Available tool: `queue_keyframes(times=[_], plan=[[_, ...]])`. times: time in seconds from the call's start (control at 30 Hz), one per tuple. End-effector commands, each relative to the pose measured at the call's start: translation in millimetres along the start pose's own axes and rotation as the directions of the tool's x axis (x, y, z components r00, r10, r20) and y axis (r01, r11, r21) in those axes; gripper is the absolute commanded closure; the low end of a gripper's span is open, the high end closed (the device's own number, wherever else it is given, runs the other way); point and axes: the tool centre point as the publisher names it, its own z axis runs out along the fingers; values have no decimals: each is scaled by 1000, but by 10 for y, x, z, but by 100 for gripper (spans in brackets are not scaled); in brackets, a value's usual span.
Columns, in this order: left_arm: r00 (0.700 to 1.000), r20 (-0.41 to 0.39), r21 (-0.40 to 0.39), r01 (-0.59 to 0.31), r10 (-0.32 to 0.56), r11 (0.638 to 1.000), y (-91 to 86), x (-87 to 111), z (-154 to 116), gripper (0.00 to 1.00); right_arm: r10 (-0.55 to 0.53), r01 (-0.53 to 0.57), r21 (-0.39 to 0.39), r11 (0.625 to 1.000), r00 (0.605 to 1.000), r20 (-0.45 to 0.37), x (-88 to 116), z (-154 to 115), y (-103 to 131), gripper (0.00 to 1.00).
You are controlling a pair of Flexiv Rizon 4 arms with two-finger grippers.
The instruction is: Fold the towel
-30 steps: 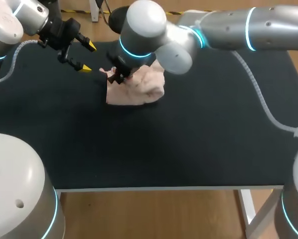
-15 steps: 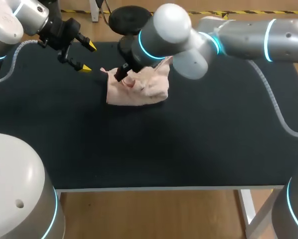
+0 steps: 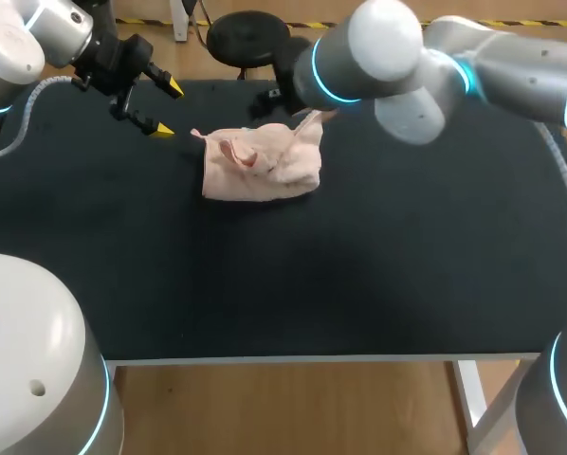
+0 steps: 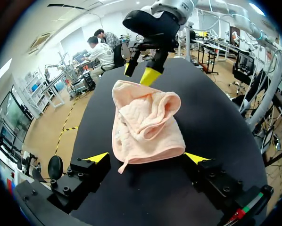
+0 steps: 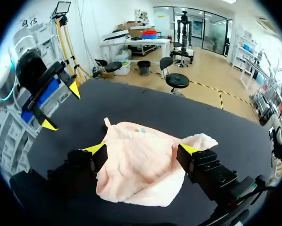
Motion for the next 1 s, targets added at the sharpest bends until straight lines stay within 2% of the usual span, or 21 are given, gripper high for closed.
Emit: queue_keyframes(times=[0.03,0.3,0.43,0.47,0.53,0.57,0.63,0.77,1.0], plan=[[1000,2,1,-3,3,1000,6,6,2,0,34,-34,-14,999,999,16,-30,-297,-32,0],[1000,2,1,-3,3,1000,6,6,2,0,177,-179,69,981,983,44,-192,-403,-76,0],[1000,2,1,-3,3,1000,6,6,2,0,235,-243,123,962,969,78,-289,-285,-71,0],[1000,2,1,-3,3,1000,6,6,2,0,279,-288,149,946,957,78,-306,-242,-74,0],[1000,2,1,-3,3,1000,6,6,2,0,289,-301,162,940,953,92,-330,-159,-81,0],[1000,2,1,-3,3,1000,6,6,2,0,335,-345,201,917,939,84,-345,-109,-96,0],[1000,2,1,-3,3,1000,6,6,2,0,353,-365,209,907,931,94,-361,-46,-112,0],[1000,2,1,-3,3,1000,6,6,2,0,439,-452,243,858,892,107,-378,43,-116,0],[1000,2,1,-3,3,1000,6,6,2,0,509,-531,328,782,846,158,-461,167,-288,0]])
